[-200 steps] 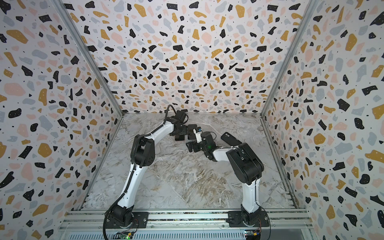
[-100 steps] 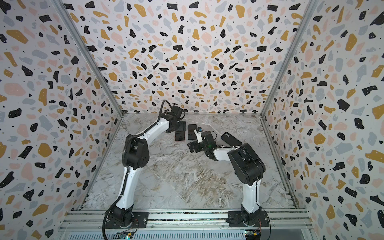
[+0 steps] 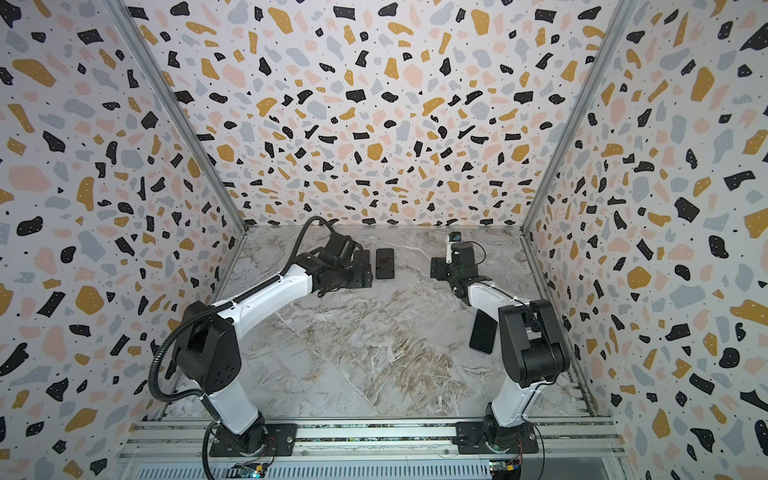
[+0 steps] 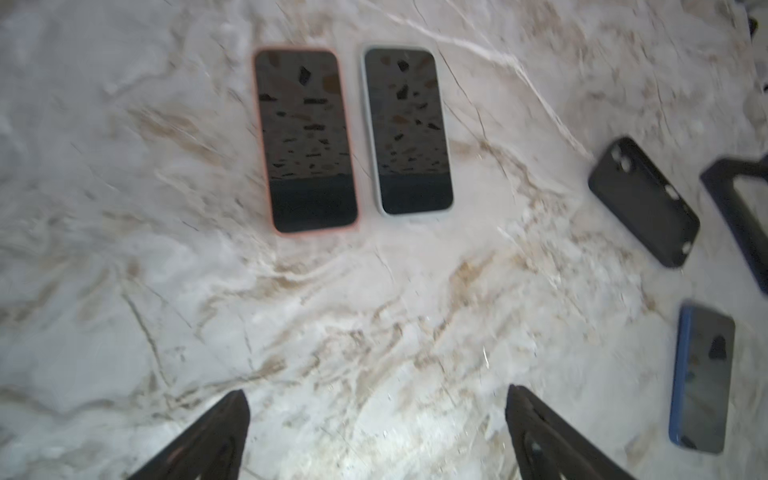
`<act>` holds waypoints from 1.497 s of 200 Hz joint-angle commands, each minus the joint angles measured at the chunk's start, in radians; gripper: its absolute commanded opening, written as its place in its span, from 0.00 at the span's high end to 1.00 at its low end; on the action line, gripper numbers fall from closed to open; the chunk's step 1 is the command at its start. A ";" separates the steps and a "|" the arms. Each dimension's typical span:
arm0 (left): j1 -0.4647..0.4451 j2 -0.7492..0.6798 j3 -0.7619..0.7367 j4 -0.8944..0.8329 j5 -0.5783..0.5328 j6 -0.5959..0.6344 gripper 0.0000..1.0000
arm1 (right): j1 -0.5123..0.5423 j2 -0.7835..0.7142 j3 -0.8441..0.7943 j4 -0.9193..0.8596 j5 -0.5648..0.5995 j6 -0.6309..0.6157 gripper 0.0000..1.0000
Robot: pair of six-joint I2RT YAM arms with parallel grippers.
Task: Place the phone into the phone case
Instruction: 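Move the right gripper to the black phone case and grasp its edge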
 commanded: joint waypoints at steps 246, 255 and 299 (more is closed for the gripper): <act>-0.095 0.134 -0.032 0.106 0.228 0.018 0.07 | -0.235 0.381 0.348 -0.276 -0.210 -0.107 0.65; -0.095 0.133 -0.031 0.106 0.228 0.020 0.08 | -0.235 0.384 0.349 -0.277 -0.219 -0.105 0.67; -0.095 0.132 -0.042 0.106 0.226 0.021 0.08 | -0.230 0.381 0.349 -0.291 -0.266 -0.076 0.80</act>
